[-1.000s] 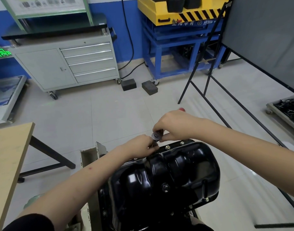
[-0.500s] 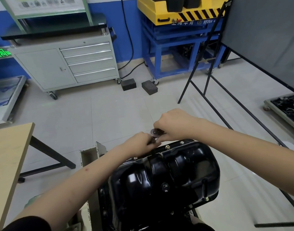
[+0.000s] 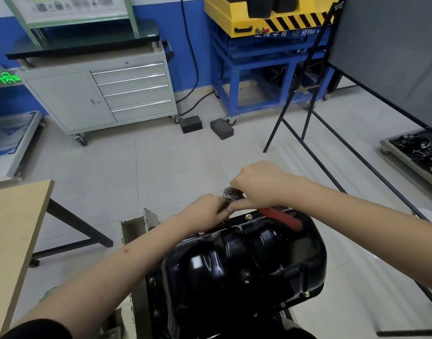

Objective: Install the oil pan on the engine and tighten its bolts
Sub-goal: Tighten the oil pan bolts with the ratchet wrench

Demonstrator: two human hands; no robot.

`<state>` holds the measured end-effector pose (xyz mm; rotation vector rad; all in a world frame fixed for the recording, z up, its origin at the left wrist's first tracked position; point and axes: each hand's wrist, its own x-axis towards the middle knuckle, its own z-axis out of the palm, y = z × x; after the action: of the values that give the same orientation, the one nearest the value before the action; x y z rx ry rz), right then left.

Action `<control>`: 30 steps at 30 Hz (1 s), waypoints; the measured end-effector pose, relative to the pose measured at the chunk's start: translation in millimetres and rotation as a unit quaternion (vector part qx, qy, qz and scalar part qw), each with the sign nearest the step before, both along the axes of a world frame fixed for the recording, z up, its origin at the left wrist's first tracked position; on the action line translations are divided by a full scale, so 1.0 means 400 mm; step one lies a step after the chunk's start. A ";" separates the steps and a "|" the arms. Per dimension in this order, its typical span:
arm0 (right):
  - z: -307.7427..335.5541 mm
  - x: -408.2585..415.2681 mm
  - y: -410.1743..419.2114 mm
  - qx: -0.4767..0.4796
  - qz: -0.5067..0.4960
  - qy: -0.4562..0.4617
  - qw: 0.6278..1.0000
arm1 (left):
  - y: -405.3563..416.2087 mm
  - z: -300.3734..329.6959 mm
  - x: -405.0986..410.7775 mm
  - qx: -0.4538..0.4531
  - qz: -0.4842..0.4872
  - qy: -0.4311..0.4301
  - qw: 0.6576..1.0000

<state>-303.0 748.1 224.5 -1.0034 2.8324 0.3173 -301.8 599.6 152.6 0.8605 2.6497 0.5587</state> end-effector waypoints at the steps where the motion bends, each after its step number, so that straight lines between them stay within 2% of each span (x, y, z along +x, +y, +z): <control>1: 0.001 -0.001 0.000 -0.004 -0.005 -0.008 1.000 | 0.002 0.002 0.002 -0.001 0.001 0.002 1.000; 4: 0.012 -0.006 0.000 -0.020 0.024 -0.045 0.998 | 0.011 0.007 0.001 -0.008 -0.015 -0.013 1.000; 7: 0.014 -0.011 0.000 0.005 0.102 -0.017 0.995 | 0.017 0.008 -0.002 -0.021 -0.022 -0.040 0.999; 11: 0.012 -0.009 -0.004 0.006 0.044 -0.001 0.999 | 0.008 0.016 0.007 -0.009 0.002 -0.045 0.999; 15: 0.010 -0.008 -0.007 -0.004 0.019 -0.030 0.999 | 0.007 0.011 0.006 -0.015 0.016 -0.034 0.999; 20: 0.008 -0.013 -0.004 0.026 0.126 0.013 0.992 | 0.018 0.016 0.001 -0.013 -0.013 -0.054 0.998; 23: 0.008 -0.008 -0.004 0.023 0.093 0.024 0.995 | 0.012 0.017 0.003 -0.009 0.001 -0.056 0.998; 27: 0.004 0.002 -0.008 0.010 0.019 -0.005 1.000 | 0.009 0.013 0.005 -0.016 0.017 -0.038 0.999; 30: 0.010 -0.002 -0.007 0.010 0.040 -0.018 0.999 | 0.013 0.014 0.001 -0.016 0.005 -0.048 0.999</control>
<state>-303.8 745.2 228.6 -1.1085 2.7568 0.3326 -301.6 604.8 158.0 0.7912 2.5707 0.5434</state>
